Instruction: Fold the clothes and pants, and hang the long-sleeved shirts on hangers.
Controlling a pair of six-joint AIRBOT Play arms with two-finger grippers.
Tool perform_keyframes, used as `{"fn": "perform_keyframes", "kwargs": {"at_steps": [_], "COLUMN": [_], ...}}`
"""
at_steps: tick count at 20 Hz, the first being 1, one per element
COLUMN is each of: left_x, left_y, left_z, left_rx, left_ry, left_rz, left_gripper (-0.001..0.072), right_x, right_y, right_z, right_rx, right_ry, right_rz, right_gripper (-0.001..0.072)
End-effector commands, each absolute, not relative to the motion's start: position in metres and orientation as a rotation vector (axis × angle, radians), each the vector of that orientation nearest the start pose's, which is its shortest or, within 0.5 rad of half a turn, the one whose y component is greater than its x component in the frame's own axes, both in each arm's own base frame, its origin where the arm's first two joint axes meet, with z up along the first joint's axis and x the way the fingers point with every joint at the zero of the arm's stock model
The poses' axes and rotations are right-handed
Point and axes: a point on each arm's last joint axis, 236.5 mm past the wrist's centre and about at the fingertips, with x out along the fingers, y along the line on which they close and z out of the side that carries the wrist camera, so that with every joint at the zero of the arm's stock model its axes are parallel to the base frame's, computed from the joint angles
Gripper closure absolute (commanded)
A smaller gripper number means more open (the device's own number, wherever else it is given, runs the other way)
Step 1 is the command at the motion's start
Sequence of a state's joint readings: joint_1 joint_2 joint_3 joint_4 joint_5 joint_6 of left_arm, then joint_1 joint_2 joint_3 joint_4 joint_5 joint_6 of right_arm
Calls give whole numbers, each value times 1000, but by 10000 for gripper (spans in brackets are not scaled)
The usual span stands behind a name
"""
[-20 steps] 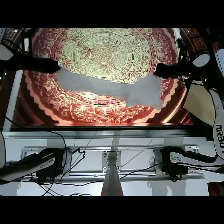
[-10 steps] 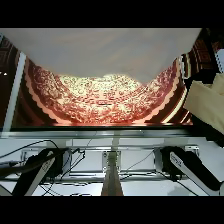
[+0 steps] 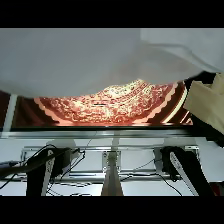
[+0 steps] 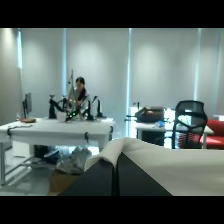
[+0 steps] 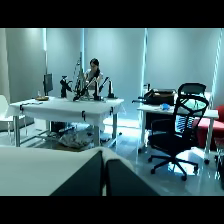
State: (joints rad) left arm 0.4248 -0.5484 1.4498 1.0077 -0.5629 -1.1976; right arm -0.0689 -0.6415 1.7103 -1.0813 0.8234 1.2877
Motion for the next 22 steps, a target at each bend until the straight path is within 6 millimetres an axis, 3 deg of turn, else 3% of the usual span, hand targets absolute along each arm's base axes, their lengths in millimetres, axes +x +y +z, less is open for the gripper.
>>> {"fn": "perform_keyframes", "kwargs": {"at_steps": [1,4,6,9,12,13,15,18,20,22], "left_x": [278,357,400,453,500,513,531,534,515,481], "left_y": [35,33,16,-15,-25,-25,-27,-25,-22,-24], "left_z": [492,386,306,190,97,71,32,2,-10,-25], "left_rx": [-16,-24,-16,-91,-149,-163,-182,-185,-151,-105], "left_ry": [-213,165,409,701,836,856,884,930,1017,1165], "left_rz": [55,-79,-213,-357,-368,-353,-333,-323,-347,-402], "left_gripper": [697,697,697,697,697,697,697,697,698,697], "right_x": [258,346,394,446,484,494,514,527,515,492], "right_y": [69,72,72,71,65,63,58,45,35,28], "right_z": [514,415,338,228,129,105,66,33,20,7], "right_rx": [0,62,88,142,197,213,236,207,146,94], "right_ry": [-127,228,466,752,936,965,992,1019,1086,1195], "right_rz": [306,345,364,375,350,337,307,262,245,244], "right_gripper": [701,700,700,700,700,700,700,700,700,700]}}
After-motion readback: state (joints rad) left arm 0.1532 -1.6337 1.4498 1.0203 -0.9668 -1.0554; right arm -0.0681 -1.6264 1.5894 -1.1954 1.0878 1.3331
